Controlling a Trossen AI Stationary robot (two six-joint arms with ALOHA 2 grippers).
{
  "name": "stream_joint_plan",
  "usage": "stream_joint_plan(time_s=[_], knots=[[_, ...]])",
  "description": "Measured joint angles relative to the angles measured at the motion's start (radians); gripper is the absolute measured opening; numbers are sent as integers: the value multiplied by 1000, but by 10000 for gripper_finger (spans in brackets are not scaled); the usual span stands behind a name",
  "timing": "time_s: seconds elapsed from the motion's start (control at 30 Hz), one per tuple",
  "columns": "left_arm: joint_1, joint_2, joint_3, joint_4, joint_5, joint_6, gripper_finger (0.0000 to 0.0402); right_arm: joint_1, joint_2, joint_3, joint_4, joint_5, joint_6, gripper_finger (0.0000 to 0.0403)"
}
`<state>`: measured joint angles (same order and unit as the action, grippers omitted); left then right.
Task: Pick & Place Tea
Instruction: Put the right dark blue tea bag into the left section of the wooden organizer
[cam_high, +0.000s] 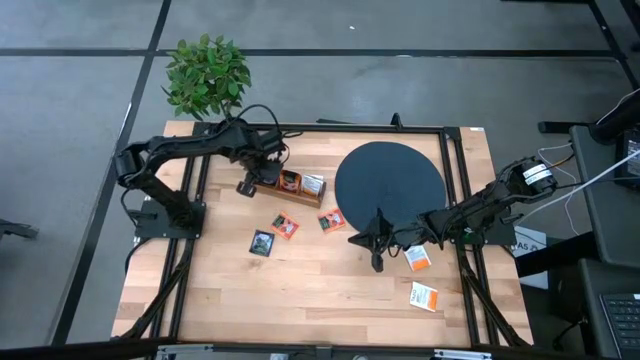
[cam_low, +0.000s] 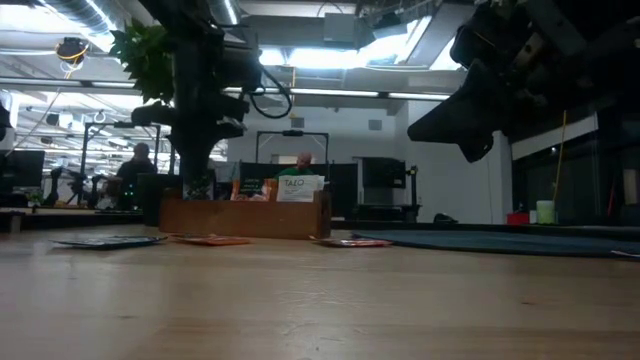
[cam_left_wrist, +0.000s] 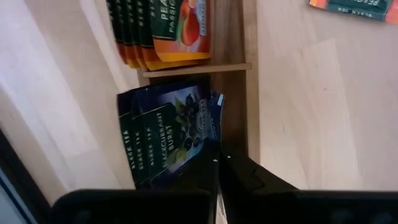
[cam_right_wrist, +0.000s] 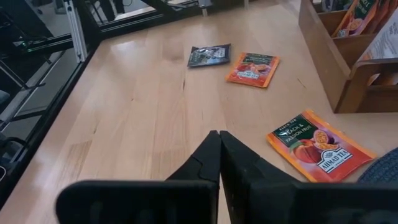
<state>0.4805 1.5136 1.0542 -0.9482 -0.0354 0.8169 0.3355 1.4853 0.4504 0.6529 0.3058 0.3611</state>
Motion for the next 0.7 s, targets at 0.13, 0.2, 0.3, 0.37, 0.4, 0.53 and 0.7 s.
stream_joint_plan(time_s=[0.13, 0.2, 0.3, 0.37, 0.4, 0.53, 0.7], knots=[[0, 7, 1, 10, -6, -2, 3, 0, 0, 0, 0, 0, 0, 12], [0, 9, 1, 14, -8, -2, 3, 0, 0, 0, 0, 0, 0, 12], [0, 11, 1, 14, -9, -24, 3, 0, 0, 0, 0, 0, 0, 12], [0, 11, 1, 14, -8, -39, 3, 0, 0, 0, 0, -1, 0, 12], [0, 11, 1, 14, -9, -45, 3, 0, 0, 0, 0, -1, 0, 12], [0, 11, 1, 16, -19, -46, 4, 0, 0, 0, 0, -2, 1, 12], [0, 11, 1, 22, -67, -52, 9, 0, 0, 0, 0, -3, 2, 12]])
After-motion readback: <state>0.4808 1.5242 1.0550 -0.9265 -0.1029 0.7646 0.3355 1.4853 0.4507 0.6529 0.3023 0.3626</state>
